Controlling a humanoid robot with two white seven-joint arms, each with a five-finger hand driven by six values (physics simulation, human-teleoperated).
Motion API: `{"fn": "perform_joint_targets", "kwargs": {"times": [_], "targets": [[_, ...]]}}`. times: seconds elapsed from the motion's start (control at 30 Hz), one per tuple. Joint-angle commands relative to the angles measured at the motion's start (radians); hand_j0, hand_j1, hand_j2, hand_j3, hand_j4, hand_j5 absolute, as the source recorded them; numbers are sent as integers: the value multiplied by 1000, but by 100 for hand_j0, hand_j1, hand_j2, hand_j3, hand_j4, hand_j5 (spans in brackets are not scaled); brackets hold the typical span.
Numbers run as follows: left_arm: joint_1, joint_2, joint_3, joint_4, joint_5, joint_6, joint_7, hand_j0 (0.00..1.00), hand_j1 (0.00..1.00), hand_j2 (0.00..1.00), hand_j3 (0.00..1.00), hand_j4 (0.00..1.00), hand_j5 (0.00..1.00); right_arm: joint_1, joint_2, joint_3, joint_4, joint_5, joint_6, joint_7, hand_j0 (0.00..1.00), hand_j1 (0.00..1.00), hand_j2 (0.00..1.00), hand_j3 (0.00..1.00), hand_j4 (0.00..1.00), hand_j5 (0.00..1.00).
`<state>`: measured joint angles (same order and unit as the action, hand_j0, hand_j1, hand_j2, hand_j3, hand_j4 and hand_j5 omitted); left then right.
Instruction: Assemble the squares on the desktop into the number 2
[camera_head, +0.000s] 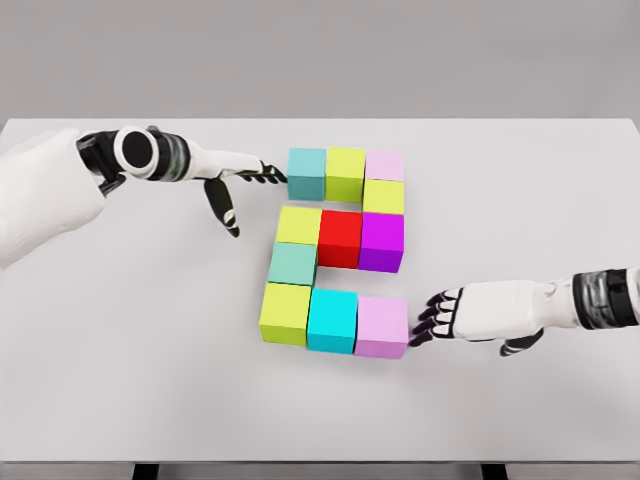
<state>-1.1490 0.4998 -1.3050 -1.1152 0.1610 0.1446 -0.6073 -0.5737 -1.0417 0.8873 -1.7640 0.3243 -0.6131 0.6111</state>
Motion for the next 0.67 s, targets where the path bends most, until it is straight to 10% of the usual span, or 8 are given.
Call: {"fn": "perform_joint_targets", "kwargs": {"times": [0.0, 0.27, 0.63], "targets": [[0, -9, 1, 3, 0, 0, 9, 100, 100, 100, 100, 100, 100, 0, -12, -2, 0, -5, 2, 0, 100, 100, 100, 100, 100, 100], [-2, 6, 16, 2, 3, -2, 12, 100, 100, 100, 100, 100, 100, -5, -98, -200, 24, -7, 2, 0, 100, 100, 100, 100, 100, 100], [0, 71, 30, 2, 3, -2, 12, 100, 100, 100, 100, 100, 100, -41, -100, -255, 149, -80, 2, 0, 100, 100, 100, 100, 100, 100]]}}
